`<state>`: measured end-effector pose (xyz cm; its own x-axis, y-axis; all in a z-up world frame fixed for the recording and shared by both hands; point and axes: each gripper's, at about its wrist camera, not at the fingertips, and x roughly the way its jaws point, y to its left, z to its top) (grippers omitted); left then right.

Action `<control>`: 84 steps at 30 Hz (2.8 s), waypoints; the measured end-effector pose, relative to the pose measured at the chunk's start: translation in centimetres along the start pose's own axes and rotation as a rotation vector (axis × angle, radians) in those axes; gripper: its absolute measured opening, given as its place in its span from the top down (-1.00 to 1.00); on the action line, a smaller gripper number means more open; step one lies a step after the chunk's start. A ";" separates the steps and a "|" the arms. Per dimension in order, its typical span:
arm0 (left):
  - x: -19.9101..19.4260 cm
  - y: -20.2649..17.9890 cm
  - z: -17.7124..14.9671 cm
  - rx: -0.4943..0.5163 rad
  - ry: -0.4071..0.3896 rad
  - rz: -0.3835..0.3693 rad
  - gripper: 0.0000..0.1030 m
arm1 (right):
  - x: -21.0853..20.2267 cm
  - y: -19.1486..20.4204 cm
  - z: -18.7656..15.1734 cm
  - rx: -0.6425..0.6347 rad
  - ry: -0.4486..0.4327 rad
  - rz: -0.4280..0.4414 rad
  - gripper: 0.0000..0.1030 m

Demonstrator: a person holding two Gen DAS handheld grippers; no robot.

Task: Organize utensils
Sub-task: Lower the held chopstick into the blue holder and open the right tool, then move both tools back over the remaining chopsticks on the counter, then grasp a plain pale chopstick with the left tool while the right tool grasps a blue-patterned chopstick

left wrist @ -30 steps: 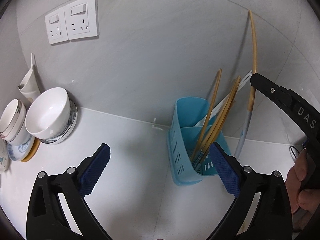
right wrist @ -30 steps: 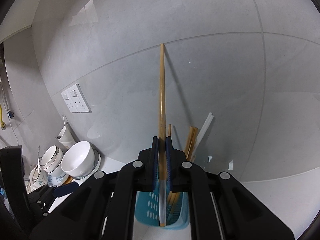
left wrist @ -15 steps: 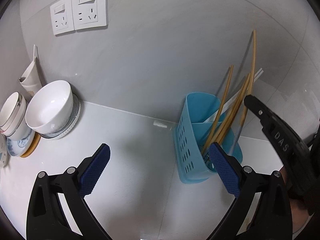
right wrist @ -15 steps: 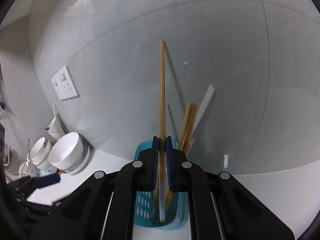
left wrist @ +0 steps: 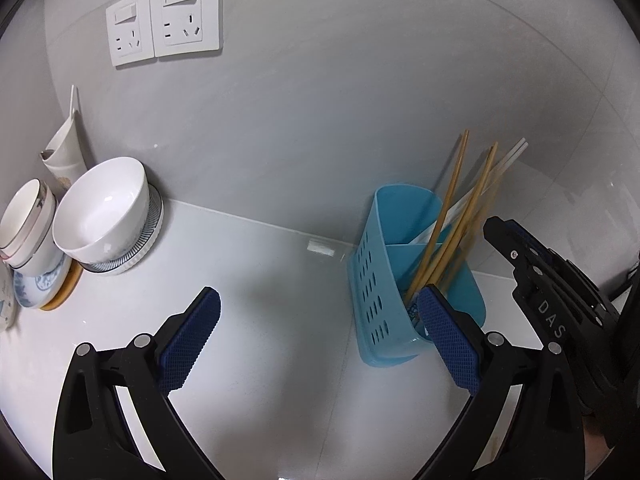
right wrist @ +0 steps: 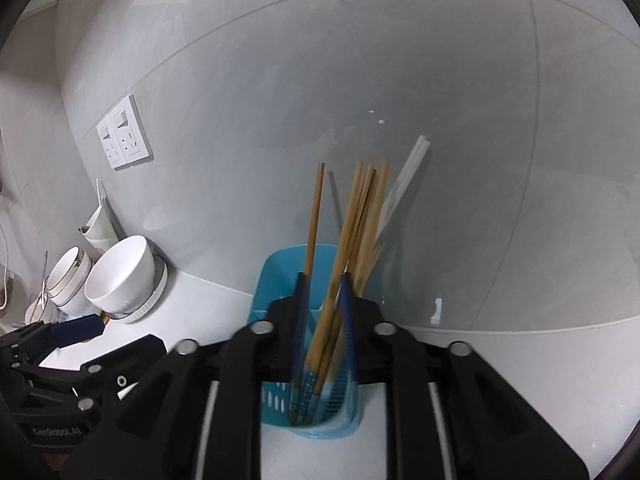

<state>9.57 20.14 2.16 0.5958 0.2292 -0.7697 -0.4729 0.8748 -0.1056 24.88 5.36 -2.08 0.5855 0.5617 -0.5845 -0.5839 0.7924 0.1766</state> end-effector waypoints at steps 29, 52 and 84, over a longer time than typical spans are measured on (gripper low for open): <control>-1.1 -13.0 -13.2 0.144 0.243 -0.133 -0.88 | -15.0 -18.0 -13.2 0.131 0.266 -0.361 -0.85; 1.5 -17.3 -25.6 0.172 0.467 -0.045 -0.88 | -18.7 -20.7 -23.7 0.171 0.515 -0.368 -0.67; 0.8 -17.1 -26.4 0.254 0.527 0.024 0.93 | -17.0 -18.9 -26.6 0.168 0.707 -0.336 0.37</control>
<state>1.01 -5.91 -13.29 0.1529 0.0636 -0.9862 -0.2734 0.9617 0.0197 11.02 -25.49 -16.53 0.1865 0.0476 -0.9813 -0.3139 0.9494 -0.0136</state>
